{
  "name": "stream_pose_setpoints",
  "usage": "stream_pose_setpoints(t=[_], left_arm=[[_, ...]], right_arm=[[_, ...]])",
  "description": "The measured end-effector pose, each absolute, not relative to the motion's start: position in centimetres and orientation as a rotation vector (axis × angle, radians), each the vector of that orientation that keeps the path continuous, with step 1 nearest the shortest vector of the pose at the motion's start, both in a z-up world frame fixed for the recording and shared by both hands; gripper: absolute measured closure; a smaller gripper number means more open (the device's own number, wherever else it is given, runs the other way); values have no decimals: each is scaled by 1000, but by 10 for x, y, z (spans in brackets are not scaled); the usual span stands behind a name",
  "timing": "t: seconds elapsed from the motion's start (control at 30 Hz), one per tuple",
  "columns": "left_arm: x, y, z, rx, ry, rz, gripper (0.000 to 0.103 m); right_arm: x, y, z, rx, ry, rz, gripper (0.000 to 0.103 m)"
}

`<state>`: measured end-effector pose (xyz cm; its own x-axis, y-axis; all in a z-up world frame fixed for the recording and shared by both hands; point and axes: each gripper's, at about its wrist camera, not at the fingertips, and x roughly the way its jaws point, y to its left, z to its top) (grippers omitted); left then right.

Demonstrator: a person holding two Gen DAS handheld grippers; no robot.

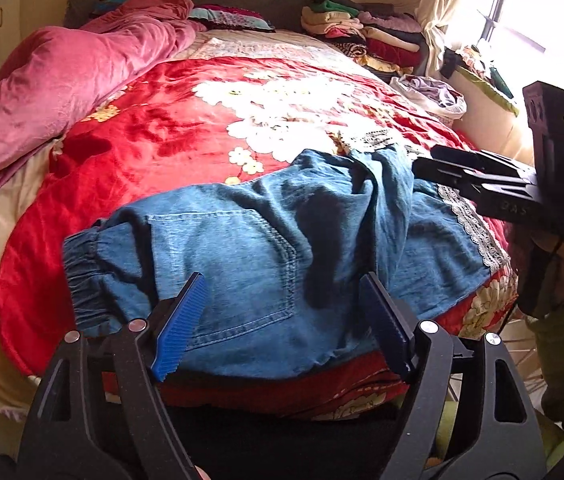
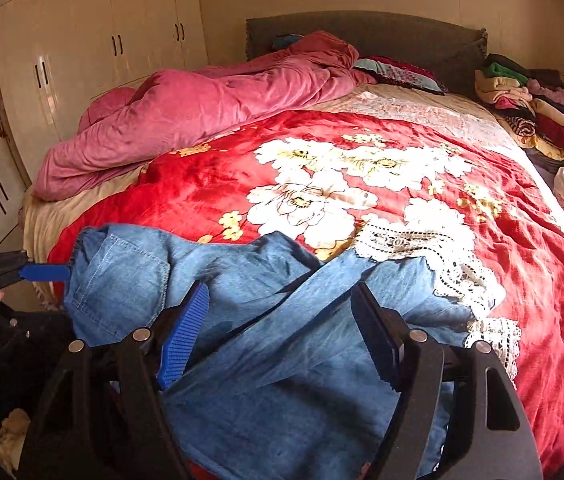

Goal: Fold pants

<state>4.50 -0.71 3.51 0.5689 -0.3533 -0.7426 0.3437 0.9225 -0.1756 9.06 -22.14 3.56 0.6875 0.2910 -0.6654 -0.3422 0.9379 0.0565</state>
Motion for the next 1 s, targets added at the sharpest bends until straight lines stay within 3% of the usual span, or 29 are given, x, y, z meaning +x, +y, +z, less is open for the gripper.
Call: stream_pose_setpoints(t=[0.27,0.5,0.73,0.83,0.87,0.9,0.93,1.0], left_arm=[[71,-54,7,-35,982,-537,33],[90,-83,-14,-53,1055,-601,44],[107,-94,-24,-112,1062,-579,44],[106,-101,-24,-93,1053,-587,63],[105,-102,-25,-91,1057,-587,71],[106,-103,-27,-90,1058,-584,73],[105,-102,-27,-89,1057,-584,74],[104,-100,-26,-87,1052,-594,77]], right_arm=[[142,-241,31,-71,761,303,31],[199,-243,11,-103,866,267,31],[247,-229,-16,-154,947,244,31],[267,-233,-32,-151,1002,198,32],[272,-235,-38,-145,1019,194,43],[276,-237,-44,-148,1037,186,56],[278,-240,-47,-145,1034,185,59],[274,-246,-45,-117,1010,211,83]])
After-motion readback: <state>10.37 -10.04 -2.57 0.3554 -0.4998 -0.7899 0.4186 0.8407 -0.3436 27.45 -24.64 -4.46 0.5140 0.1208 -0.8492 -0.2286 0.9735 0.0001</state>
